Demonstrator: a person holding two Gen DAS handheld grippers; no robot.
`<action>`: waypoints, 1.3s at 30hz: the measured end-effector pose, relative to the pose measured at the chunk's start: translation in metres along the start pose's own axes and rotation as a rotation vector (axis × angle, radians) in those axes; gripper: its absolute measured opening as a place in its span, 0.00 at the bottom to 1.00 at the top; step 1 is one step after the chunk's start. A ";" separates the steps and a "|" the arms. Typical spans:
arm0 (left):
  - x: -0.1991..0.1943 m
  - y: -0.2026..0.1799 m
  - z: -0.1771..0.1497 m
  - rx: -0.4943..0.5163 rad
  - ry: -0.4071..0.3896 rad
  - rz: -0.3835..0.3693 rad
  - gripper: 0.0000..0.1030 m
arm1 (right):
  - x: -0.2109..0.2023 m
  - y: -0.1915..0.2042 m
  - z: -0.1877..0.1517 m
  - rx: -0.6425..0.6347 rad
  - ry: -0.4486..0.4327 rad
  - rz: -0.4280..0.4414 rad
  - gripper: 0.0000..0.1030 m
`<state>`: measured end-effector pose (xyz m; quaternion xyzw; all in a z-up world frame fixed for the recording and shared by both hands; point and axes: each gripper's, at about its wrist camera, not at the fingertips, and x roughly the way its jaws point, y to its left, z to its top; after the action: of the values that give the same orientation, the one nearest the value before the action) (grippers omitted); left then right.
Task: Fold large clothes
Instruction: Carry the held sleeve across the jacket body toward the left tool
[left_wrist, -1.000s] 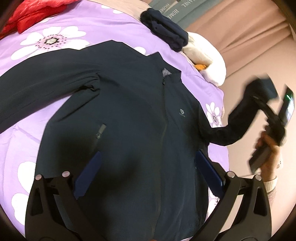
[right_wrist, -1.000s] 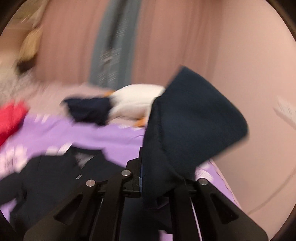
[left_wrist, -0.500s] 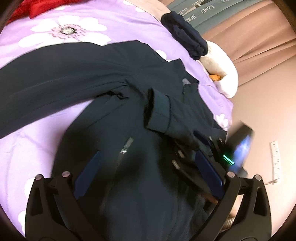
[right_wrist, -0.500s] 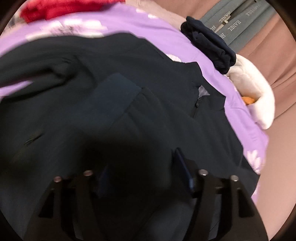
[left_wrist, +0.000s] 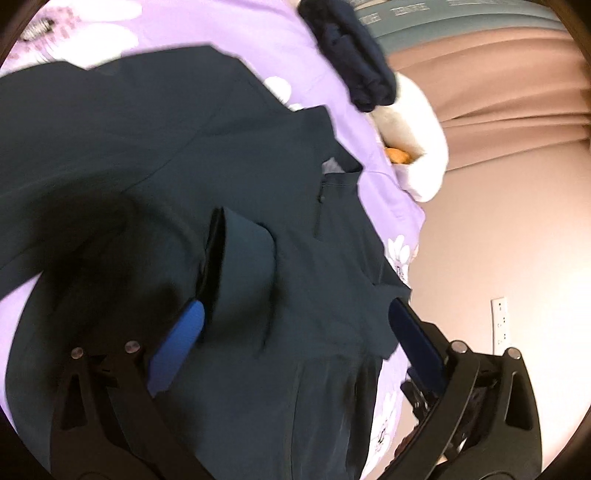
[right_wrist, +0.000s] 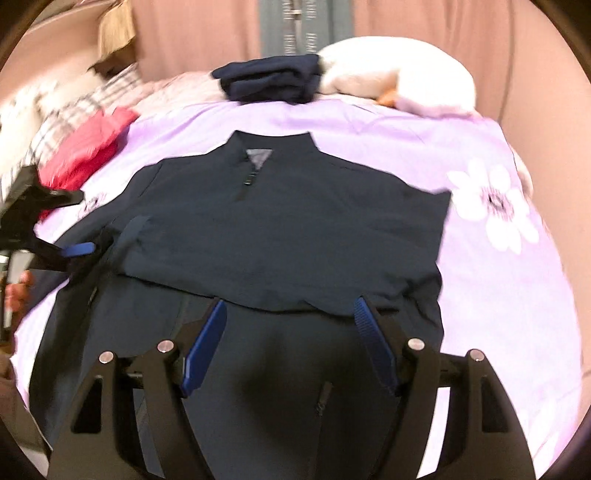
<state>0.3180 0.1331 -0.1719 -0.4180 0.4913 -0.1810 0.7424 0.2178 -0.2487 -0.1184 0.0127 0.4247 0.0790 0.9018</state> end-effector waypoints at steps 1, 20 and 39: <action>0.006 0.004 0.005 -0.022 0.005 -0.002 0.96 | 0.000 -0.002 -0.004 0.014 -0.001 -0.002 0.70; 0.053 -0.065 0.073 0.094 0.012 -0.051 0.05 | 0.031 -0.045 0.005 0.189 -0.009 0.011 0.70; -0.001 -0.002 0.064 0.160 0.063 -0.067 0.08 | 0.066 -0.051 0.051 0.120 -0.034 0.063 0.36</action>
<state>0.3738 0.1606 -0.1586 -0.3675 0.4840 -0.2576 0.7512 0.3052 -0.2868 -0.1410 0.0813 0.4124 0.0814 0.9037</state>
